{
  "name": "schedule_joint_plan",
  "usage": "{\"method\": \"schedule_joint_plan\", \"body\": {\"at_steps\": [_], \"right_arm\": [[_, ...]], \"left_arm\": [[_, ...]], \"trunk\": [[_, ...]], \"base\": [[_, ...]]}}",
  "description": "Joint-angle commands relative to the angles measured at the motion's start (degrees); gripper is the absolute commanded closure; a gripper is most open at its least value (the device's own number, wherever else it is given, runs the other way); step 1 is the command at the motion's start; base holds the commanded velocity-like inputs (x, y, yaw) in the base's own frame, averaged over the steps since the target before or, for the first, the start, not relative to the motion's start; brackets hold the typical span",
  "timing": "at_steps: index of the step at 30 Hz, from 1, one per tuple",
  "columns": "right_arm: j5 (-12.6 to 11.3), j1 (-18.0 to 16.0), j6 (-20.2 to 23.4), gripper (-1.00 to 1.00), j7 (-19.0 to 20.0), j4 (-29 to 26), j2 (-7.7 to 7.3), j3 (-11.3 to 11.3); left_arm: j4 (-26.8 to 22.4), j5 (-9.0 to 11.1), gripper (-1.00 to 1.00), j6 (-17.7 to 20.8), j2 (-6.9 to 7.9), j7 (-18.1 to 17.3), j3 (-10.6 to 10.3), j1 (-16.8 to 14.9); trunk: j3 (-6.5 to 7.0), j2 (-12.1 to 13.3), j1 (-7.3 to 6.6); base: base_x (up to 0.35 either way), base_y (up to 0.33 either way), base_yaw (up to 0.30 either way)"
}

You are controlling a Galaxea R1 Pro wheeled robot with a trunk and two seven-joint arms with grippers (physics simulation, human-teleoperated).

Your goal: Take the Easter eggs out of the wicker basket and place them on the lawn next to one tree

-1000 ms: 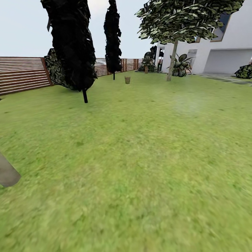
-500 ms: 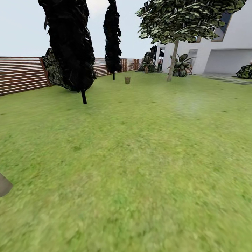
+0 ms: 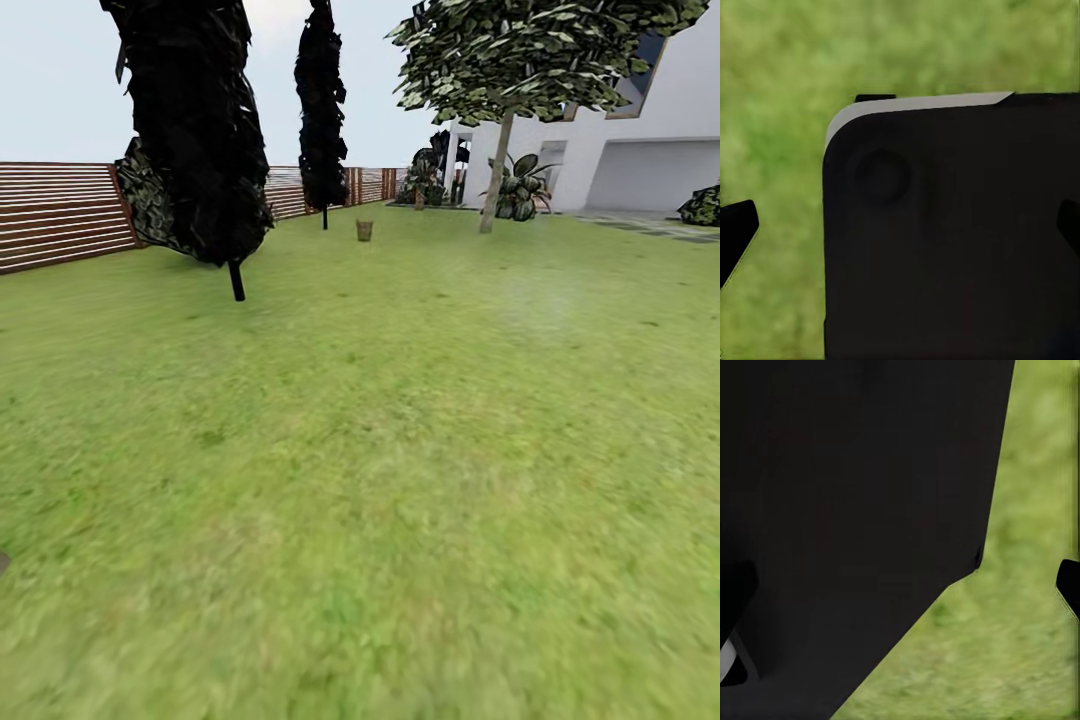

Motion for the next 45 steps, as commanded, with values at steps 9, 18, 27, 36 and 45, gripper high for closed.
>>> {"method": "schedule_joint_plan", "body": {"at_steps": [9, 18, 27, 36, 45], "right_arm": [[0.03, 0.01, -0.04, -1.0, 0.06, -0.04, 0.0, -0.06], [0.01, 0.01, -0.04, -1.0, 0.06, -0.04, 0.0, -0.13], [-0.04, 0.01, -0.04, -1.0, 0.06, -0.04, 0.0, -0.14], [-0.04, 0.01, -0.04, -1.0, 0.06, -0.04, 0.0, -0.14], [-0.05, 0.01, -0.04, -1.0, 0.06, -0.04, 0.03, -0.16]], "left_arm": [[0.05, 0.04, -1.0, -0.19, 0.0, -0.01, -0.05, -0.03], [0.05, 0.04, -1.0, -0.19, 0.0, -0.01, -0.05, -0.03], [0.05, 0.04, -1.0, -0.19, 0.0, -0.01, -0.05, -0.03], [0.05, -0.03, -1.0, -0.19, -0.02, -0.01, -0.12, -0.03], [0.05, -0.16, -1.0, -0.2, -0.05, -0.01, -0.09, -0.03]], "trunk": [[-0.04, -0.02, 0.04], [-0.04, -0.02, 0.04], [-0.04, -0.02, 0.04], [-0.04, -0.02, 0.04], [-0.04, -0.02, 0.04]], "base": [[0.34, 0.0, 0.0], [0.34, 0.0, 0.0], [0.34, 0.0, 0.0], [0.34, 0.0, 0.0], [0.34, 0.0, 0.0]]}}
